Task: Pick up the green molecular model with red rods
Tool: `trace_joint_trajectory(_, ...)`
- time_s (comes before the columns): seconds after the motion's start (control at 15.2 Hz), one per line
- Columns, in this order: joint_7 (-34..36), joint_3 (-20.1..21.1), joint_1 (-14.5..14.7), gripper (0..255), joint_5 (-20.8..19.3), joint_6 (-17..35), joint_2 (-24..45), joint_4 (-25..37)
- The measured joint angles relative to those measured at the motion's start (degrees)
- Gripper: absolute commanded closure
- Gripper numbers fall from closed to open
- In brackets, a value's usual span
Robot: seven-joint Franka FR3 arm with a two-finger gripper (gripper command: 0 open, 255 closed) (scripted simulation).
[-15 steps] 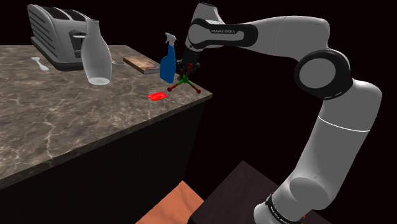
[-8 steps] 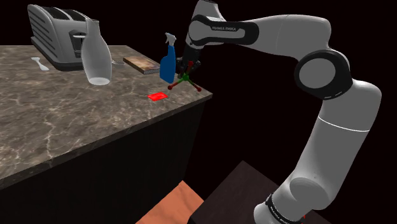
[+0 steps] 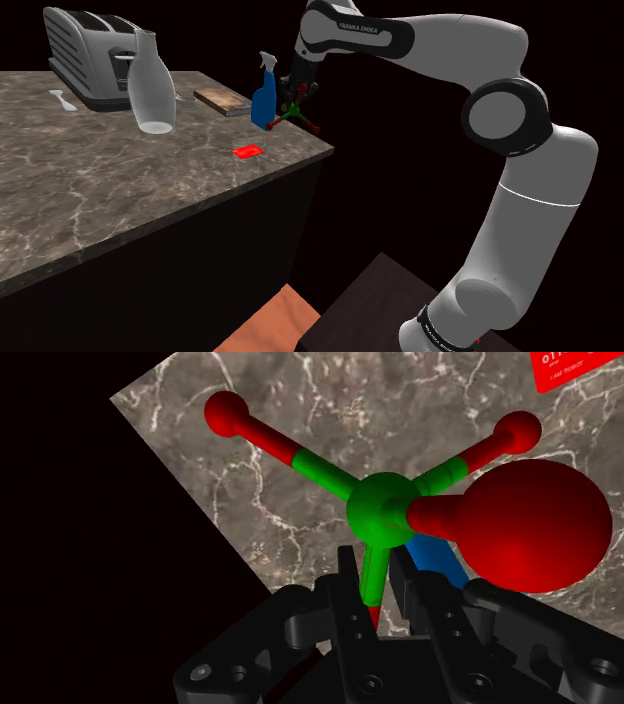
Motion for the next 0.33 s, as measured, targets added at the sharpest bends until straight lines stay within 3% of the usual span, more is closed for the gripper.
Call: trace_joint_trajectory(0.33,-0.1,0.0,0.2,255,-0.1,-4.0,1.2,5.2)
